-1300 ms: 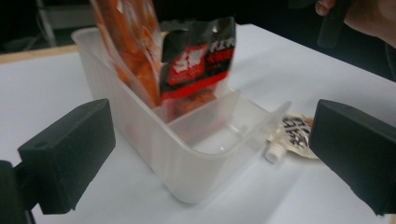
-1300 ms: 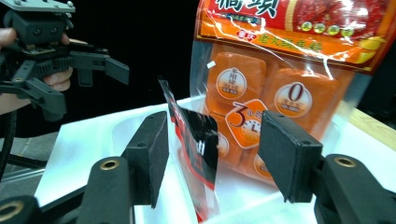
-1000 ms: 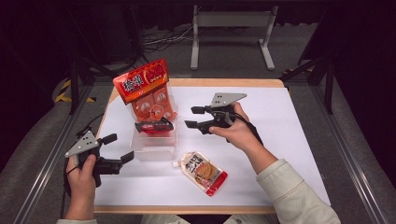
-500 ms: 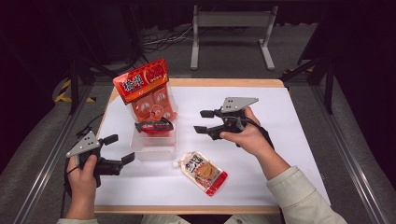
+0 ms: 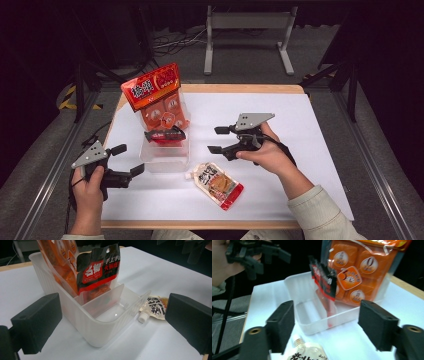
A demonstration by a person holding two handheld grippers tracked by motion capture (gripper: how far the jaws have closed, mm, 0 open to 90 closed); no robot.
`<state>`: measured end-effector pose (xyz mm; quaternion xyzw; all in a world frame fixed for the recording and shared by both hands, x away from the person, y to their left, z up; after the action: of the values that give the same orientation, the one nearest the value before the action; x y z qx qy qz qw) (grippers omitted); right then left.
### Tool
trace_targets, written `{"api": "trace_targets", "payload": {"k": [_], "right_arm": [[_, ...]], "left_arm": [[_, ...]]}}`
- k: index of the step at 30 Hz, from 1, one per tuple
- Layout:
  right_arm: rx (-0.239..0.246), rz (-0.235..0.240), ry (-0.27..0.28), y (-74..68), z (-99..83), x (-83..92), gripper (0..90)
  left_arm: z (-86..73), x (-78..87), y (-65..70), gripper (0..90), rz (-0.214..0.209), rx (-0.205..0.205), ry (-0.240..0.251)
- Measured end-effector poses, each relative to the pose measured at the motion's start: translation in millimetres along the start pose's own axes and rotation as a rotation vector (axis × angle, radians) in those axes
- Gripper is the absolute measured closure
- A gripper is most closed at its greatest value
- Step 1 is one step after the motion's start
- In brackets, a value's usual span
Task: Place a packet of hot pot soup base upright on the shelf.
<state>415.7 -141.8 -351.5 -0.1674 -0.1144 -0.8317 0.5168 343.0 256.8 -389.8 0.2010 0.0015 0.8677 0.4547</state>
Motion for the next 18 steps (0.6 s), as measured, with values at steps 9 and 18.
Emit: {"api": "trace_targets", "payload": {"k": [9,18], "right_arm": [[-0.007,0.038,-0.057,-5.6,-15.9,-11.3,32.8],[-0.043,0.051,-0.164,-7.1,-34.7,-24.7,29.5]], "left_arm": [[-0.6,-0.3,-1.0,1.9,0.004,-0.004,-0.003],[-1.1,-1.7,-1.3,1.9,0.003,-0.004,-0.009]]}}
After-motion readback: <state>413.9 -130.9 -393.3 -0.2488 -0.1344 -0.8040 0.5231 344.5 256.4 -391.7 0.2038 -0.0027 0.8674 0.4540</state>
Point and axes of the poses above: each handheld gripper's, and its own axes: x roughly backward along the jaws, z roughly out of its top, y roughly to its right, the point moved 1 cm from there along -x, roughly forward along the jaws, and after that the axes turned 7 degrees about -z, right-handed, at the moved point
